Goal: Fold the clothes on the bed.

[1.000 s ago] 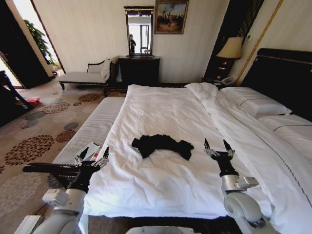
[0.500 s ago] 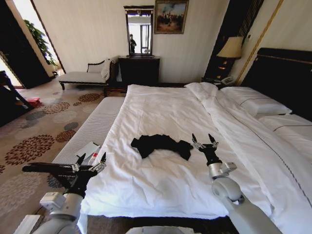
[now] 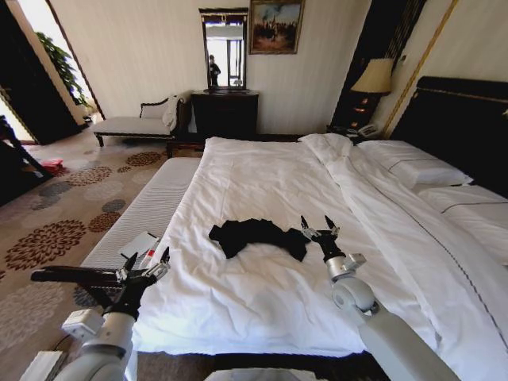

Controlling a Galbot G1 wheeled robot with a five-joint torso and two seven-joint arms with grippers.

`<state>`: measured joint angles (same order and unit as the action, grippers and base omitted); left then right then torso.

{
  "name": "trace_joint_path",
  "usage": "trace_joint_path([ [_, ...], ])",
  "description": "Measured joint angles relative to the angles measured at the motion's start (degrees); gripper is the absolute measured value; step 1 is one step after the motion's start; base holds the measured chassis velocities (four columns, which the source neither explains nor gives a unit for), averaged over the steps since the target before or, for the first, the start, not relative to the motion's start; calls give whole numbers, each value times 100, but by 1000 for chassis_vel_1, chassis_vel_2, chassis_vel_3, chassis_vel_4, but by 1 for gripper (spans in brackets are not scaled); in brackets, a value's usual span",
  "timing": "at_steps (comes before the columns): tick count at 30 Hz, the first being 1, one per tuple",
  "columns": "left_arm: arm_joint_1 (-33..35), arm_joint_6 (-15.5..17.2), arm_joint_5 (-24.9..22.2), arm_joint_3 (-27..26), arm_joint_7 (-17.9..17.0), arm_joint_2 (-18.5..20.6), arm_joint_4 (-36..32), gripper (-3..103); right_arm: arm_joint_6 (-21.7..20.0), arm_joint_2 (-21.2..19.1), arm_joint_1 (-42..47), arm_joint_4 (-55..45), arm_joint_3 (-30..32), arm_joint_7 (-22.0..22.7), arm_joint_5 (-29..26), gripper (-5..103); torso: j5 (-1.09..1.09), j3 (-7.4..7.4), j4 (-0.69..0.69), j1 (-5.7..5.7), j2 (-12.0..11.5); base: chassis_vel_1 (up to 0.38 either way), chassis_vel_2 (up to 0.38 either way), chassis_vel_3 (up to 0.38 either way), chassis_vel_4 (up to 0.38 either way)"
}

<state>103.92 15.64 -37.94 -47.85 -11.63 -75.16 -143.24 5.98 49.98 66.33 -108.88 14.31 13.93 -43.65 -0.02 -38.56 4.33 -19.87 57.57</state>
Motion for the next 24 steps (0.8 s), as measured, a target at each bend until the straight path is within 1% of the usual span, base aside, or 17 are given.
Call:
trace_joint_path([
  [1, 0, 0, 0, 0, 0, 0, 0, 100, 0, 0, 0, 0, 0, 0, 0, 100, 0, 0, 0, 0, 0, 0, 0, 0, 0],
  [2, -108, 75, -139, -78, -127, 100, 0, 100, -333, -136, -275, -62, -221, 160, -443, 100, 0, 0, -1, 0, 0, 0, 0, 0, 0],
  [4, -201, 102, -157, -134, -175, 158, 0, 100, -721, -261, -608, -156, -513, 396, -1169, 100, 0, 0, -2, 0, 0, 0, 0, 0, 0],
  [5, -227, 102, -127, -132, -175, 150, 0, 100, -933, -296, -792, -203, -661, 585, -1500, 100, 2, 0, -1, 0, 0, 0, 0, 0, 0],
  [6, -227, 102, -127, -132, -175, 150, 0, 100, -933, -296, -792, -203, -661, 585, -1500, 100, 2, 0, -1, 0, 0, 0, 0, 0, 0],
  [8, -291, 97, -74, -67, -176, 84, 0, 100, -1275, -309, -1098, -239, -926, 884, -2053, 100, 1, 0, -5, 0, 0, 0, 0, 0, 0],
  [9, -353, 95, -71, -30, -168, 73, 0, 100, -1443, -310, -1214, -225, -1030, 1008, -2206, 100, 1, 0, -5, 0, 0, 0, 0, 0, 0],
  [11, -482, 109, -113, -5, -157, 101, 0, 100, -1765, -336, -1475, -119, -1268, 1258, -2391, 100, 2, 0, 1, 0, 0, 0, 0, 0, 0],
  [12, -482, 109, -113, -5, -157, 101, 0, 100, -1765, -336, -1475, -119, -1268, 1258, -2391, 100, 2, 0, 1, 0, 0, 0, 0, 0, 0],
  [14, -633, 163, -285, -77, -168, 194, -1, 100, -2239, -424, -1927, 29, -1595, 1600, -2755, 100, 2, 0, -1, 1, 0, 0, 0, 0, 0],
  [16, -709, 196, -389, -111, -208, 261, -1, 100, -2688, -506, -2398, 132, -1921, 1838, -3153, 100, 2, 0, 0, 0, 0, 0, 0, 0, 0],
  [17, -709, 196, -389, -111, -208, 261, -1, 100, -2688, -506, -2398, 132, -1921, 1838, -3153, 100, 2, 0, 0, 0, 0, 0, 0, 0, 0],
  [19, -751, 213, -379, -48, -235, 272, -1, 100, -2927, -533, -2854, 312, -2251, 1900, -3383, 100, 0, 0, -4, 0, 0, 0, 0, 0, 0],
  [21, -831, 232, -336, 80, -237, 263, -1, 100, -3050, -501, -3247, 556, -2580, 1907, -3487, 100, 0, 0, -2, 0, 0, 0, 0, 0, 0],
  [22, -831, 232, -336, 80, -237, 263, -1, 100, -3050, -501, -3247, 556, -2580, 1907, -3487, 100, 0, 0, -2, 0, 0, 0, 0, 0, 0],
  [24, -881, 245, -325, 161, -237, 237, -1, 100, -3193, -374, -3581, 870, -2859, 1919, -3527, 100, 1, 0, -2, 0, 0, 0, 0, 0, 0],
])
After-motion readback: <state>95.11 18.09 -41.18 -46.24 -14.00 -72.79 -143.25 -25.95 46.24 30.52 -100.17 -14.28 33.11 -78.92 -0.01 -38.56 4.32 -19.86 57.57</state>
